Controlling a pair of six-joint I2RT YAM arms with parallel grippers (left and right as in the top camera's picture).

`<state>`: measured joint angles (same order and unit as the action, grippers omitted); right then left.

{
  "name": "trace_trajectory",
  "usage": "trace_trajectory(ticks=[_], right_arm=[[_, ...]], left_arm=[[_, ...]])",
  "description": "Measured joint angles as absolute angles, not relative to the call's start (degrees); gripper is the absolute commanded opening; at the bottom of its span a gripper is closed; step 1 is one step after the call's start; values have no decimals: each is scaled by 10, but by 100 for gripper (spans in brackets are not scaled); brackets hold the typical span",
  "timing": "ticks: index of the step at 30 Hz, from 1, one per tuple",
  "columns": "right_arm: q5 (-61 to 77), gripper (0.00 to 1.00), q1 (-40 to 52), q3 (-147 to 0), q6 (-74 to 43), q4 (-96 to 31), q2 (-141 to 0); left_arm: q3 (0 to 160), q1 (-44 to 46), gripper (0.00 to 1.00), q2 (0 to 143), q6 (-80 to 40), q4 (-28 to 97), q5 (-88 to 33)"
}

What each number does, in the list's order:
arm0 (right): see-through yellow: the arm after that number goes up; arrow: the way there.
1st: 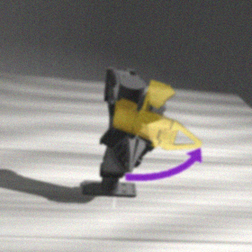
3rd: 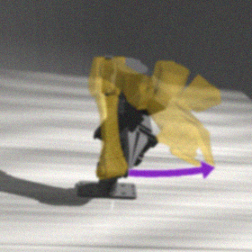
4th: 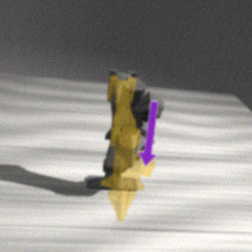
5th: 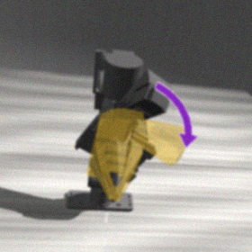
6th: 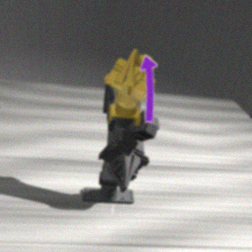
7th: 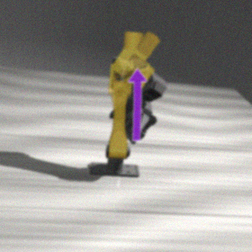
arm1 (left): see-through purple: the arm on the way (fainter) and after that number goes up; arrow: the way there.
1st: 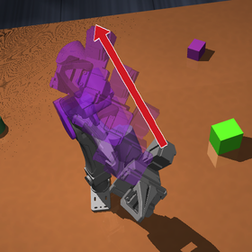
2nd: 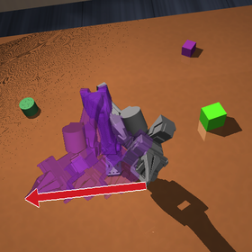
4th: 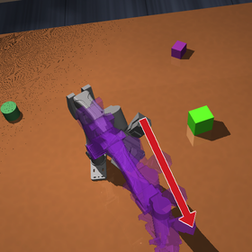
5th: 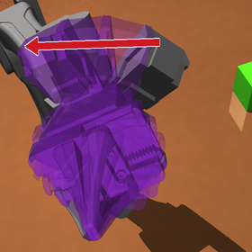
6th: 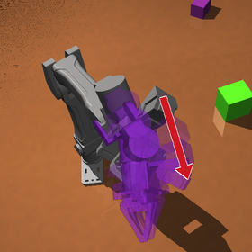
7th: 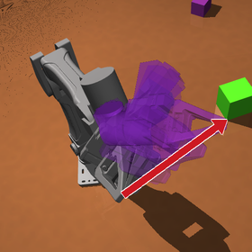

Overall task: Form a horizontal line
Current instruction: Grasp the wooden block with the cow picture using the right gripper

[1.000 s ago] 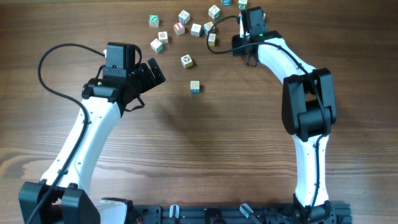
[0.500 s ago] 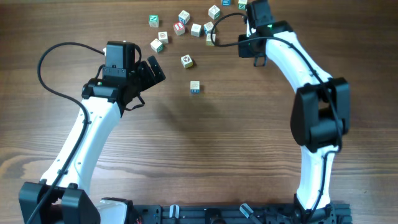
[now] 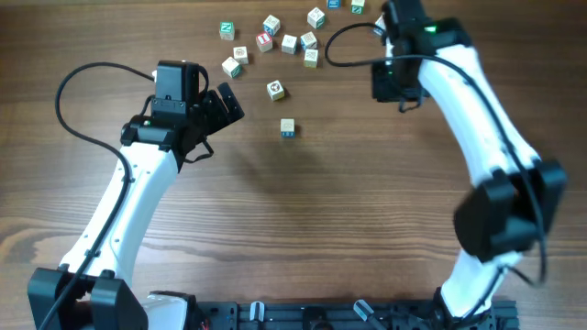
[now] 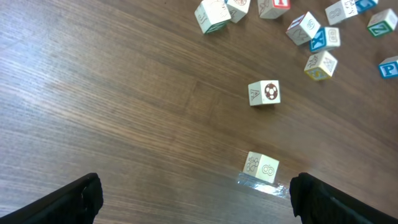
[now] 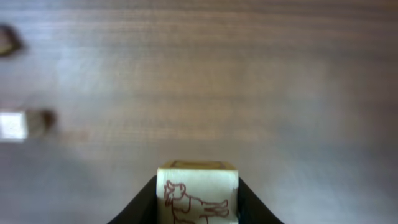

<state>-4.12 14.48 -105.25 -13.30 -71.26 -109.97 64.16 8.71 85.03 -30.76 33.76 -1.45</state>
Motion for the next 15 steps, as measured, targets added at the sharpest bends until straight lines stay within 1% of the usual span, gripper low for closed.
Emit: trace_trajectory(ticks=[4, 8, 10, 15], right_arm=[[-41, 6, 145, -1055, -141, -790, -1017], [-41, 6, 145, -1055, -163, -832, -984], [-41, 5, 145, -1052, -182, -817, -980], [-42, 5, 154, -984, -227, -704, -980]], left_arm=[[642, 87, 100, 850, -307, 339, -15], [642, 87, 100, 850, -301, 344, -15], [642, 85, 100, 850, -298, 344, -14], [642, 65, 100, 850, -294, 346, -15]])
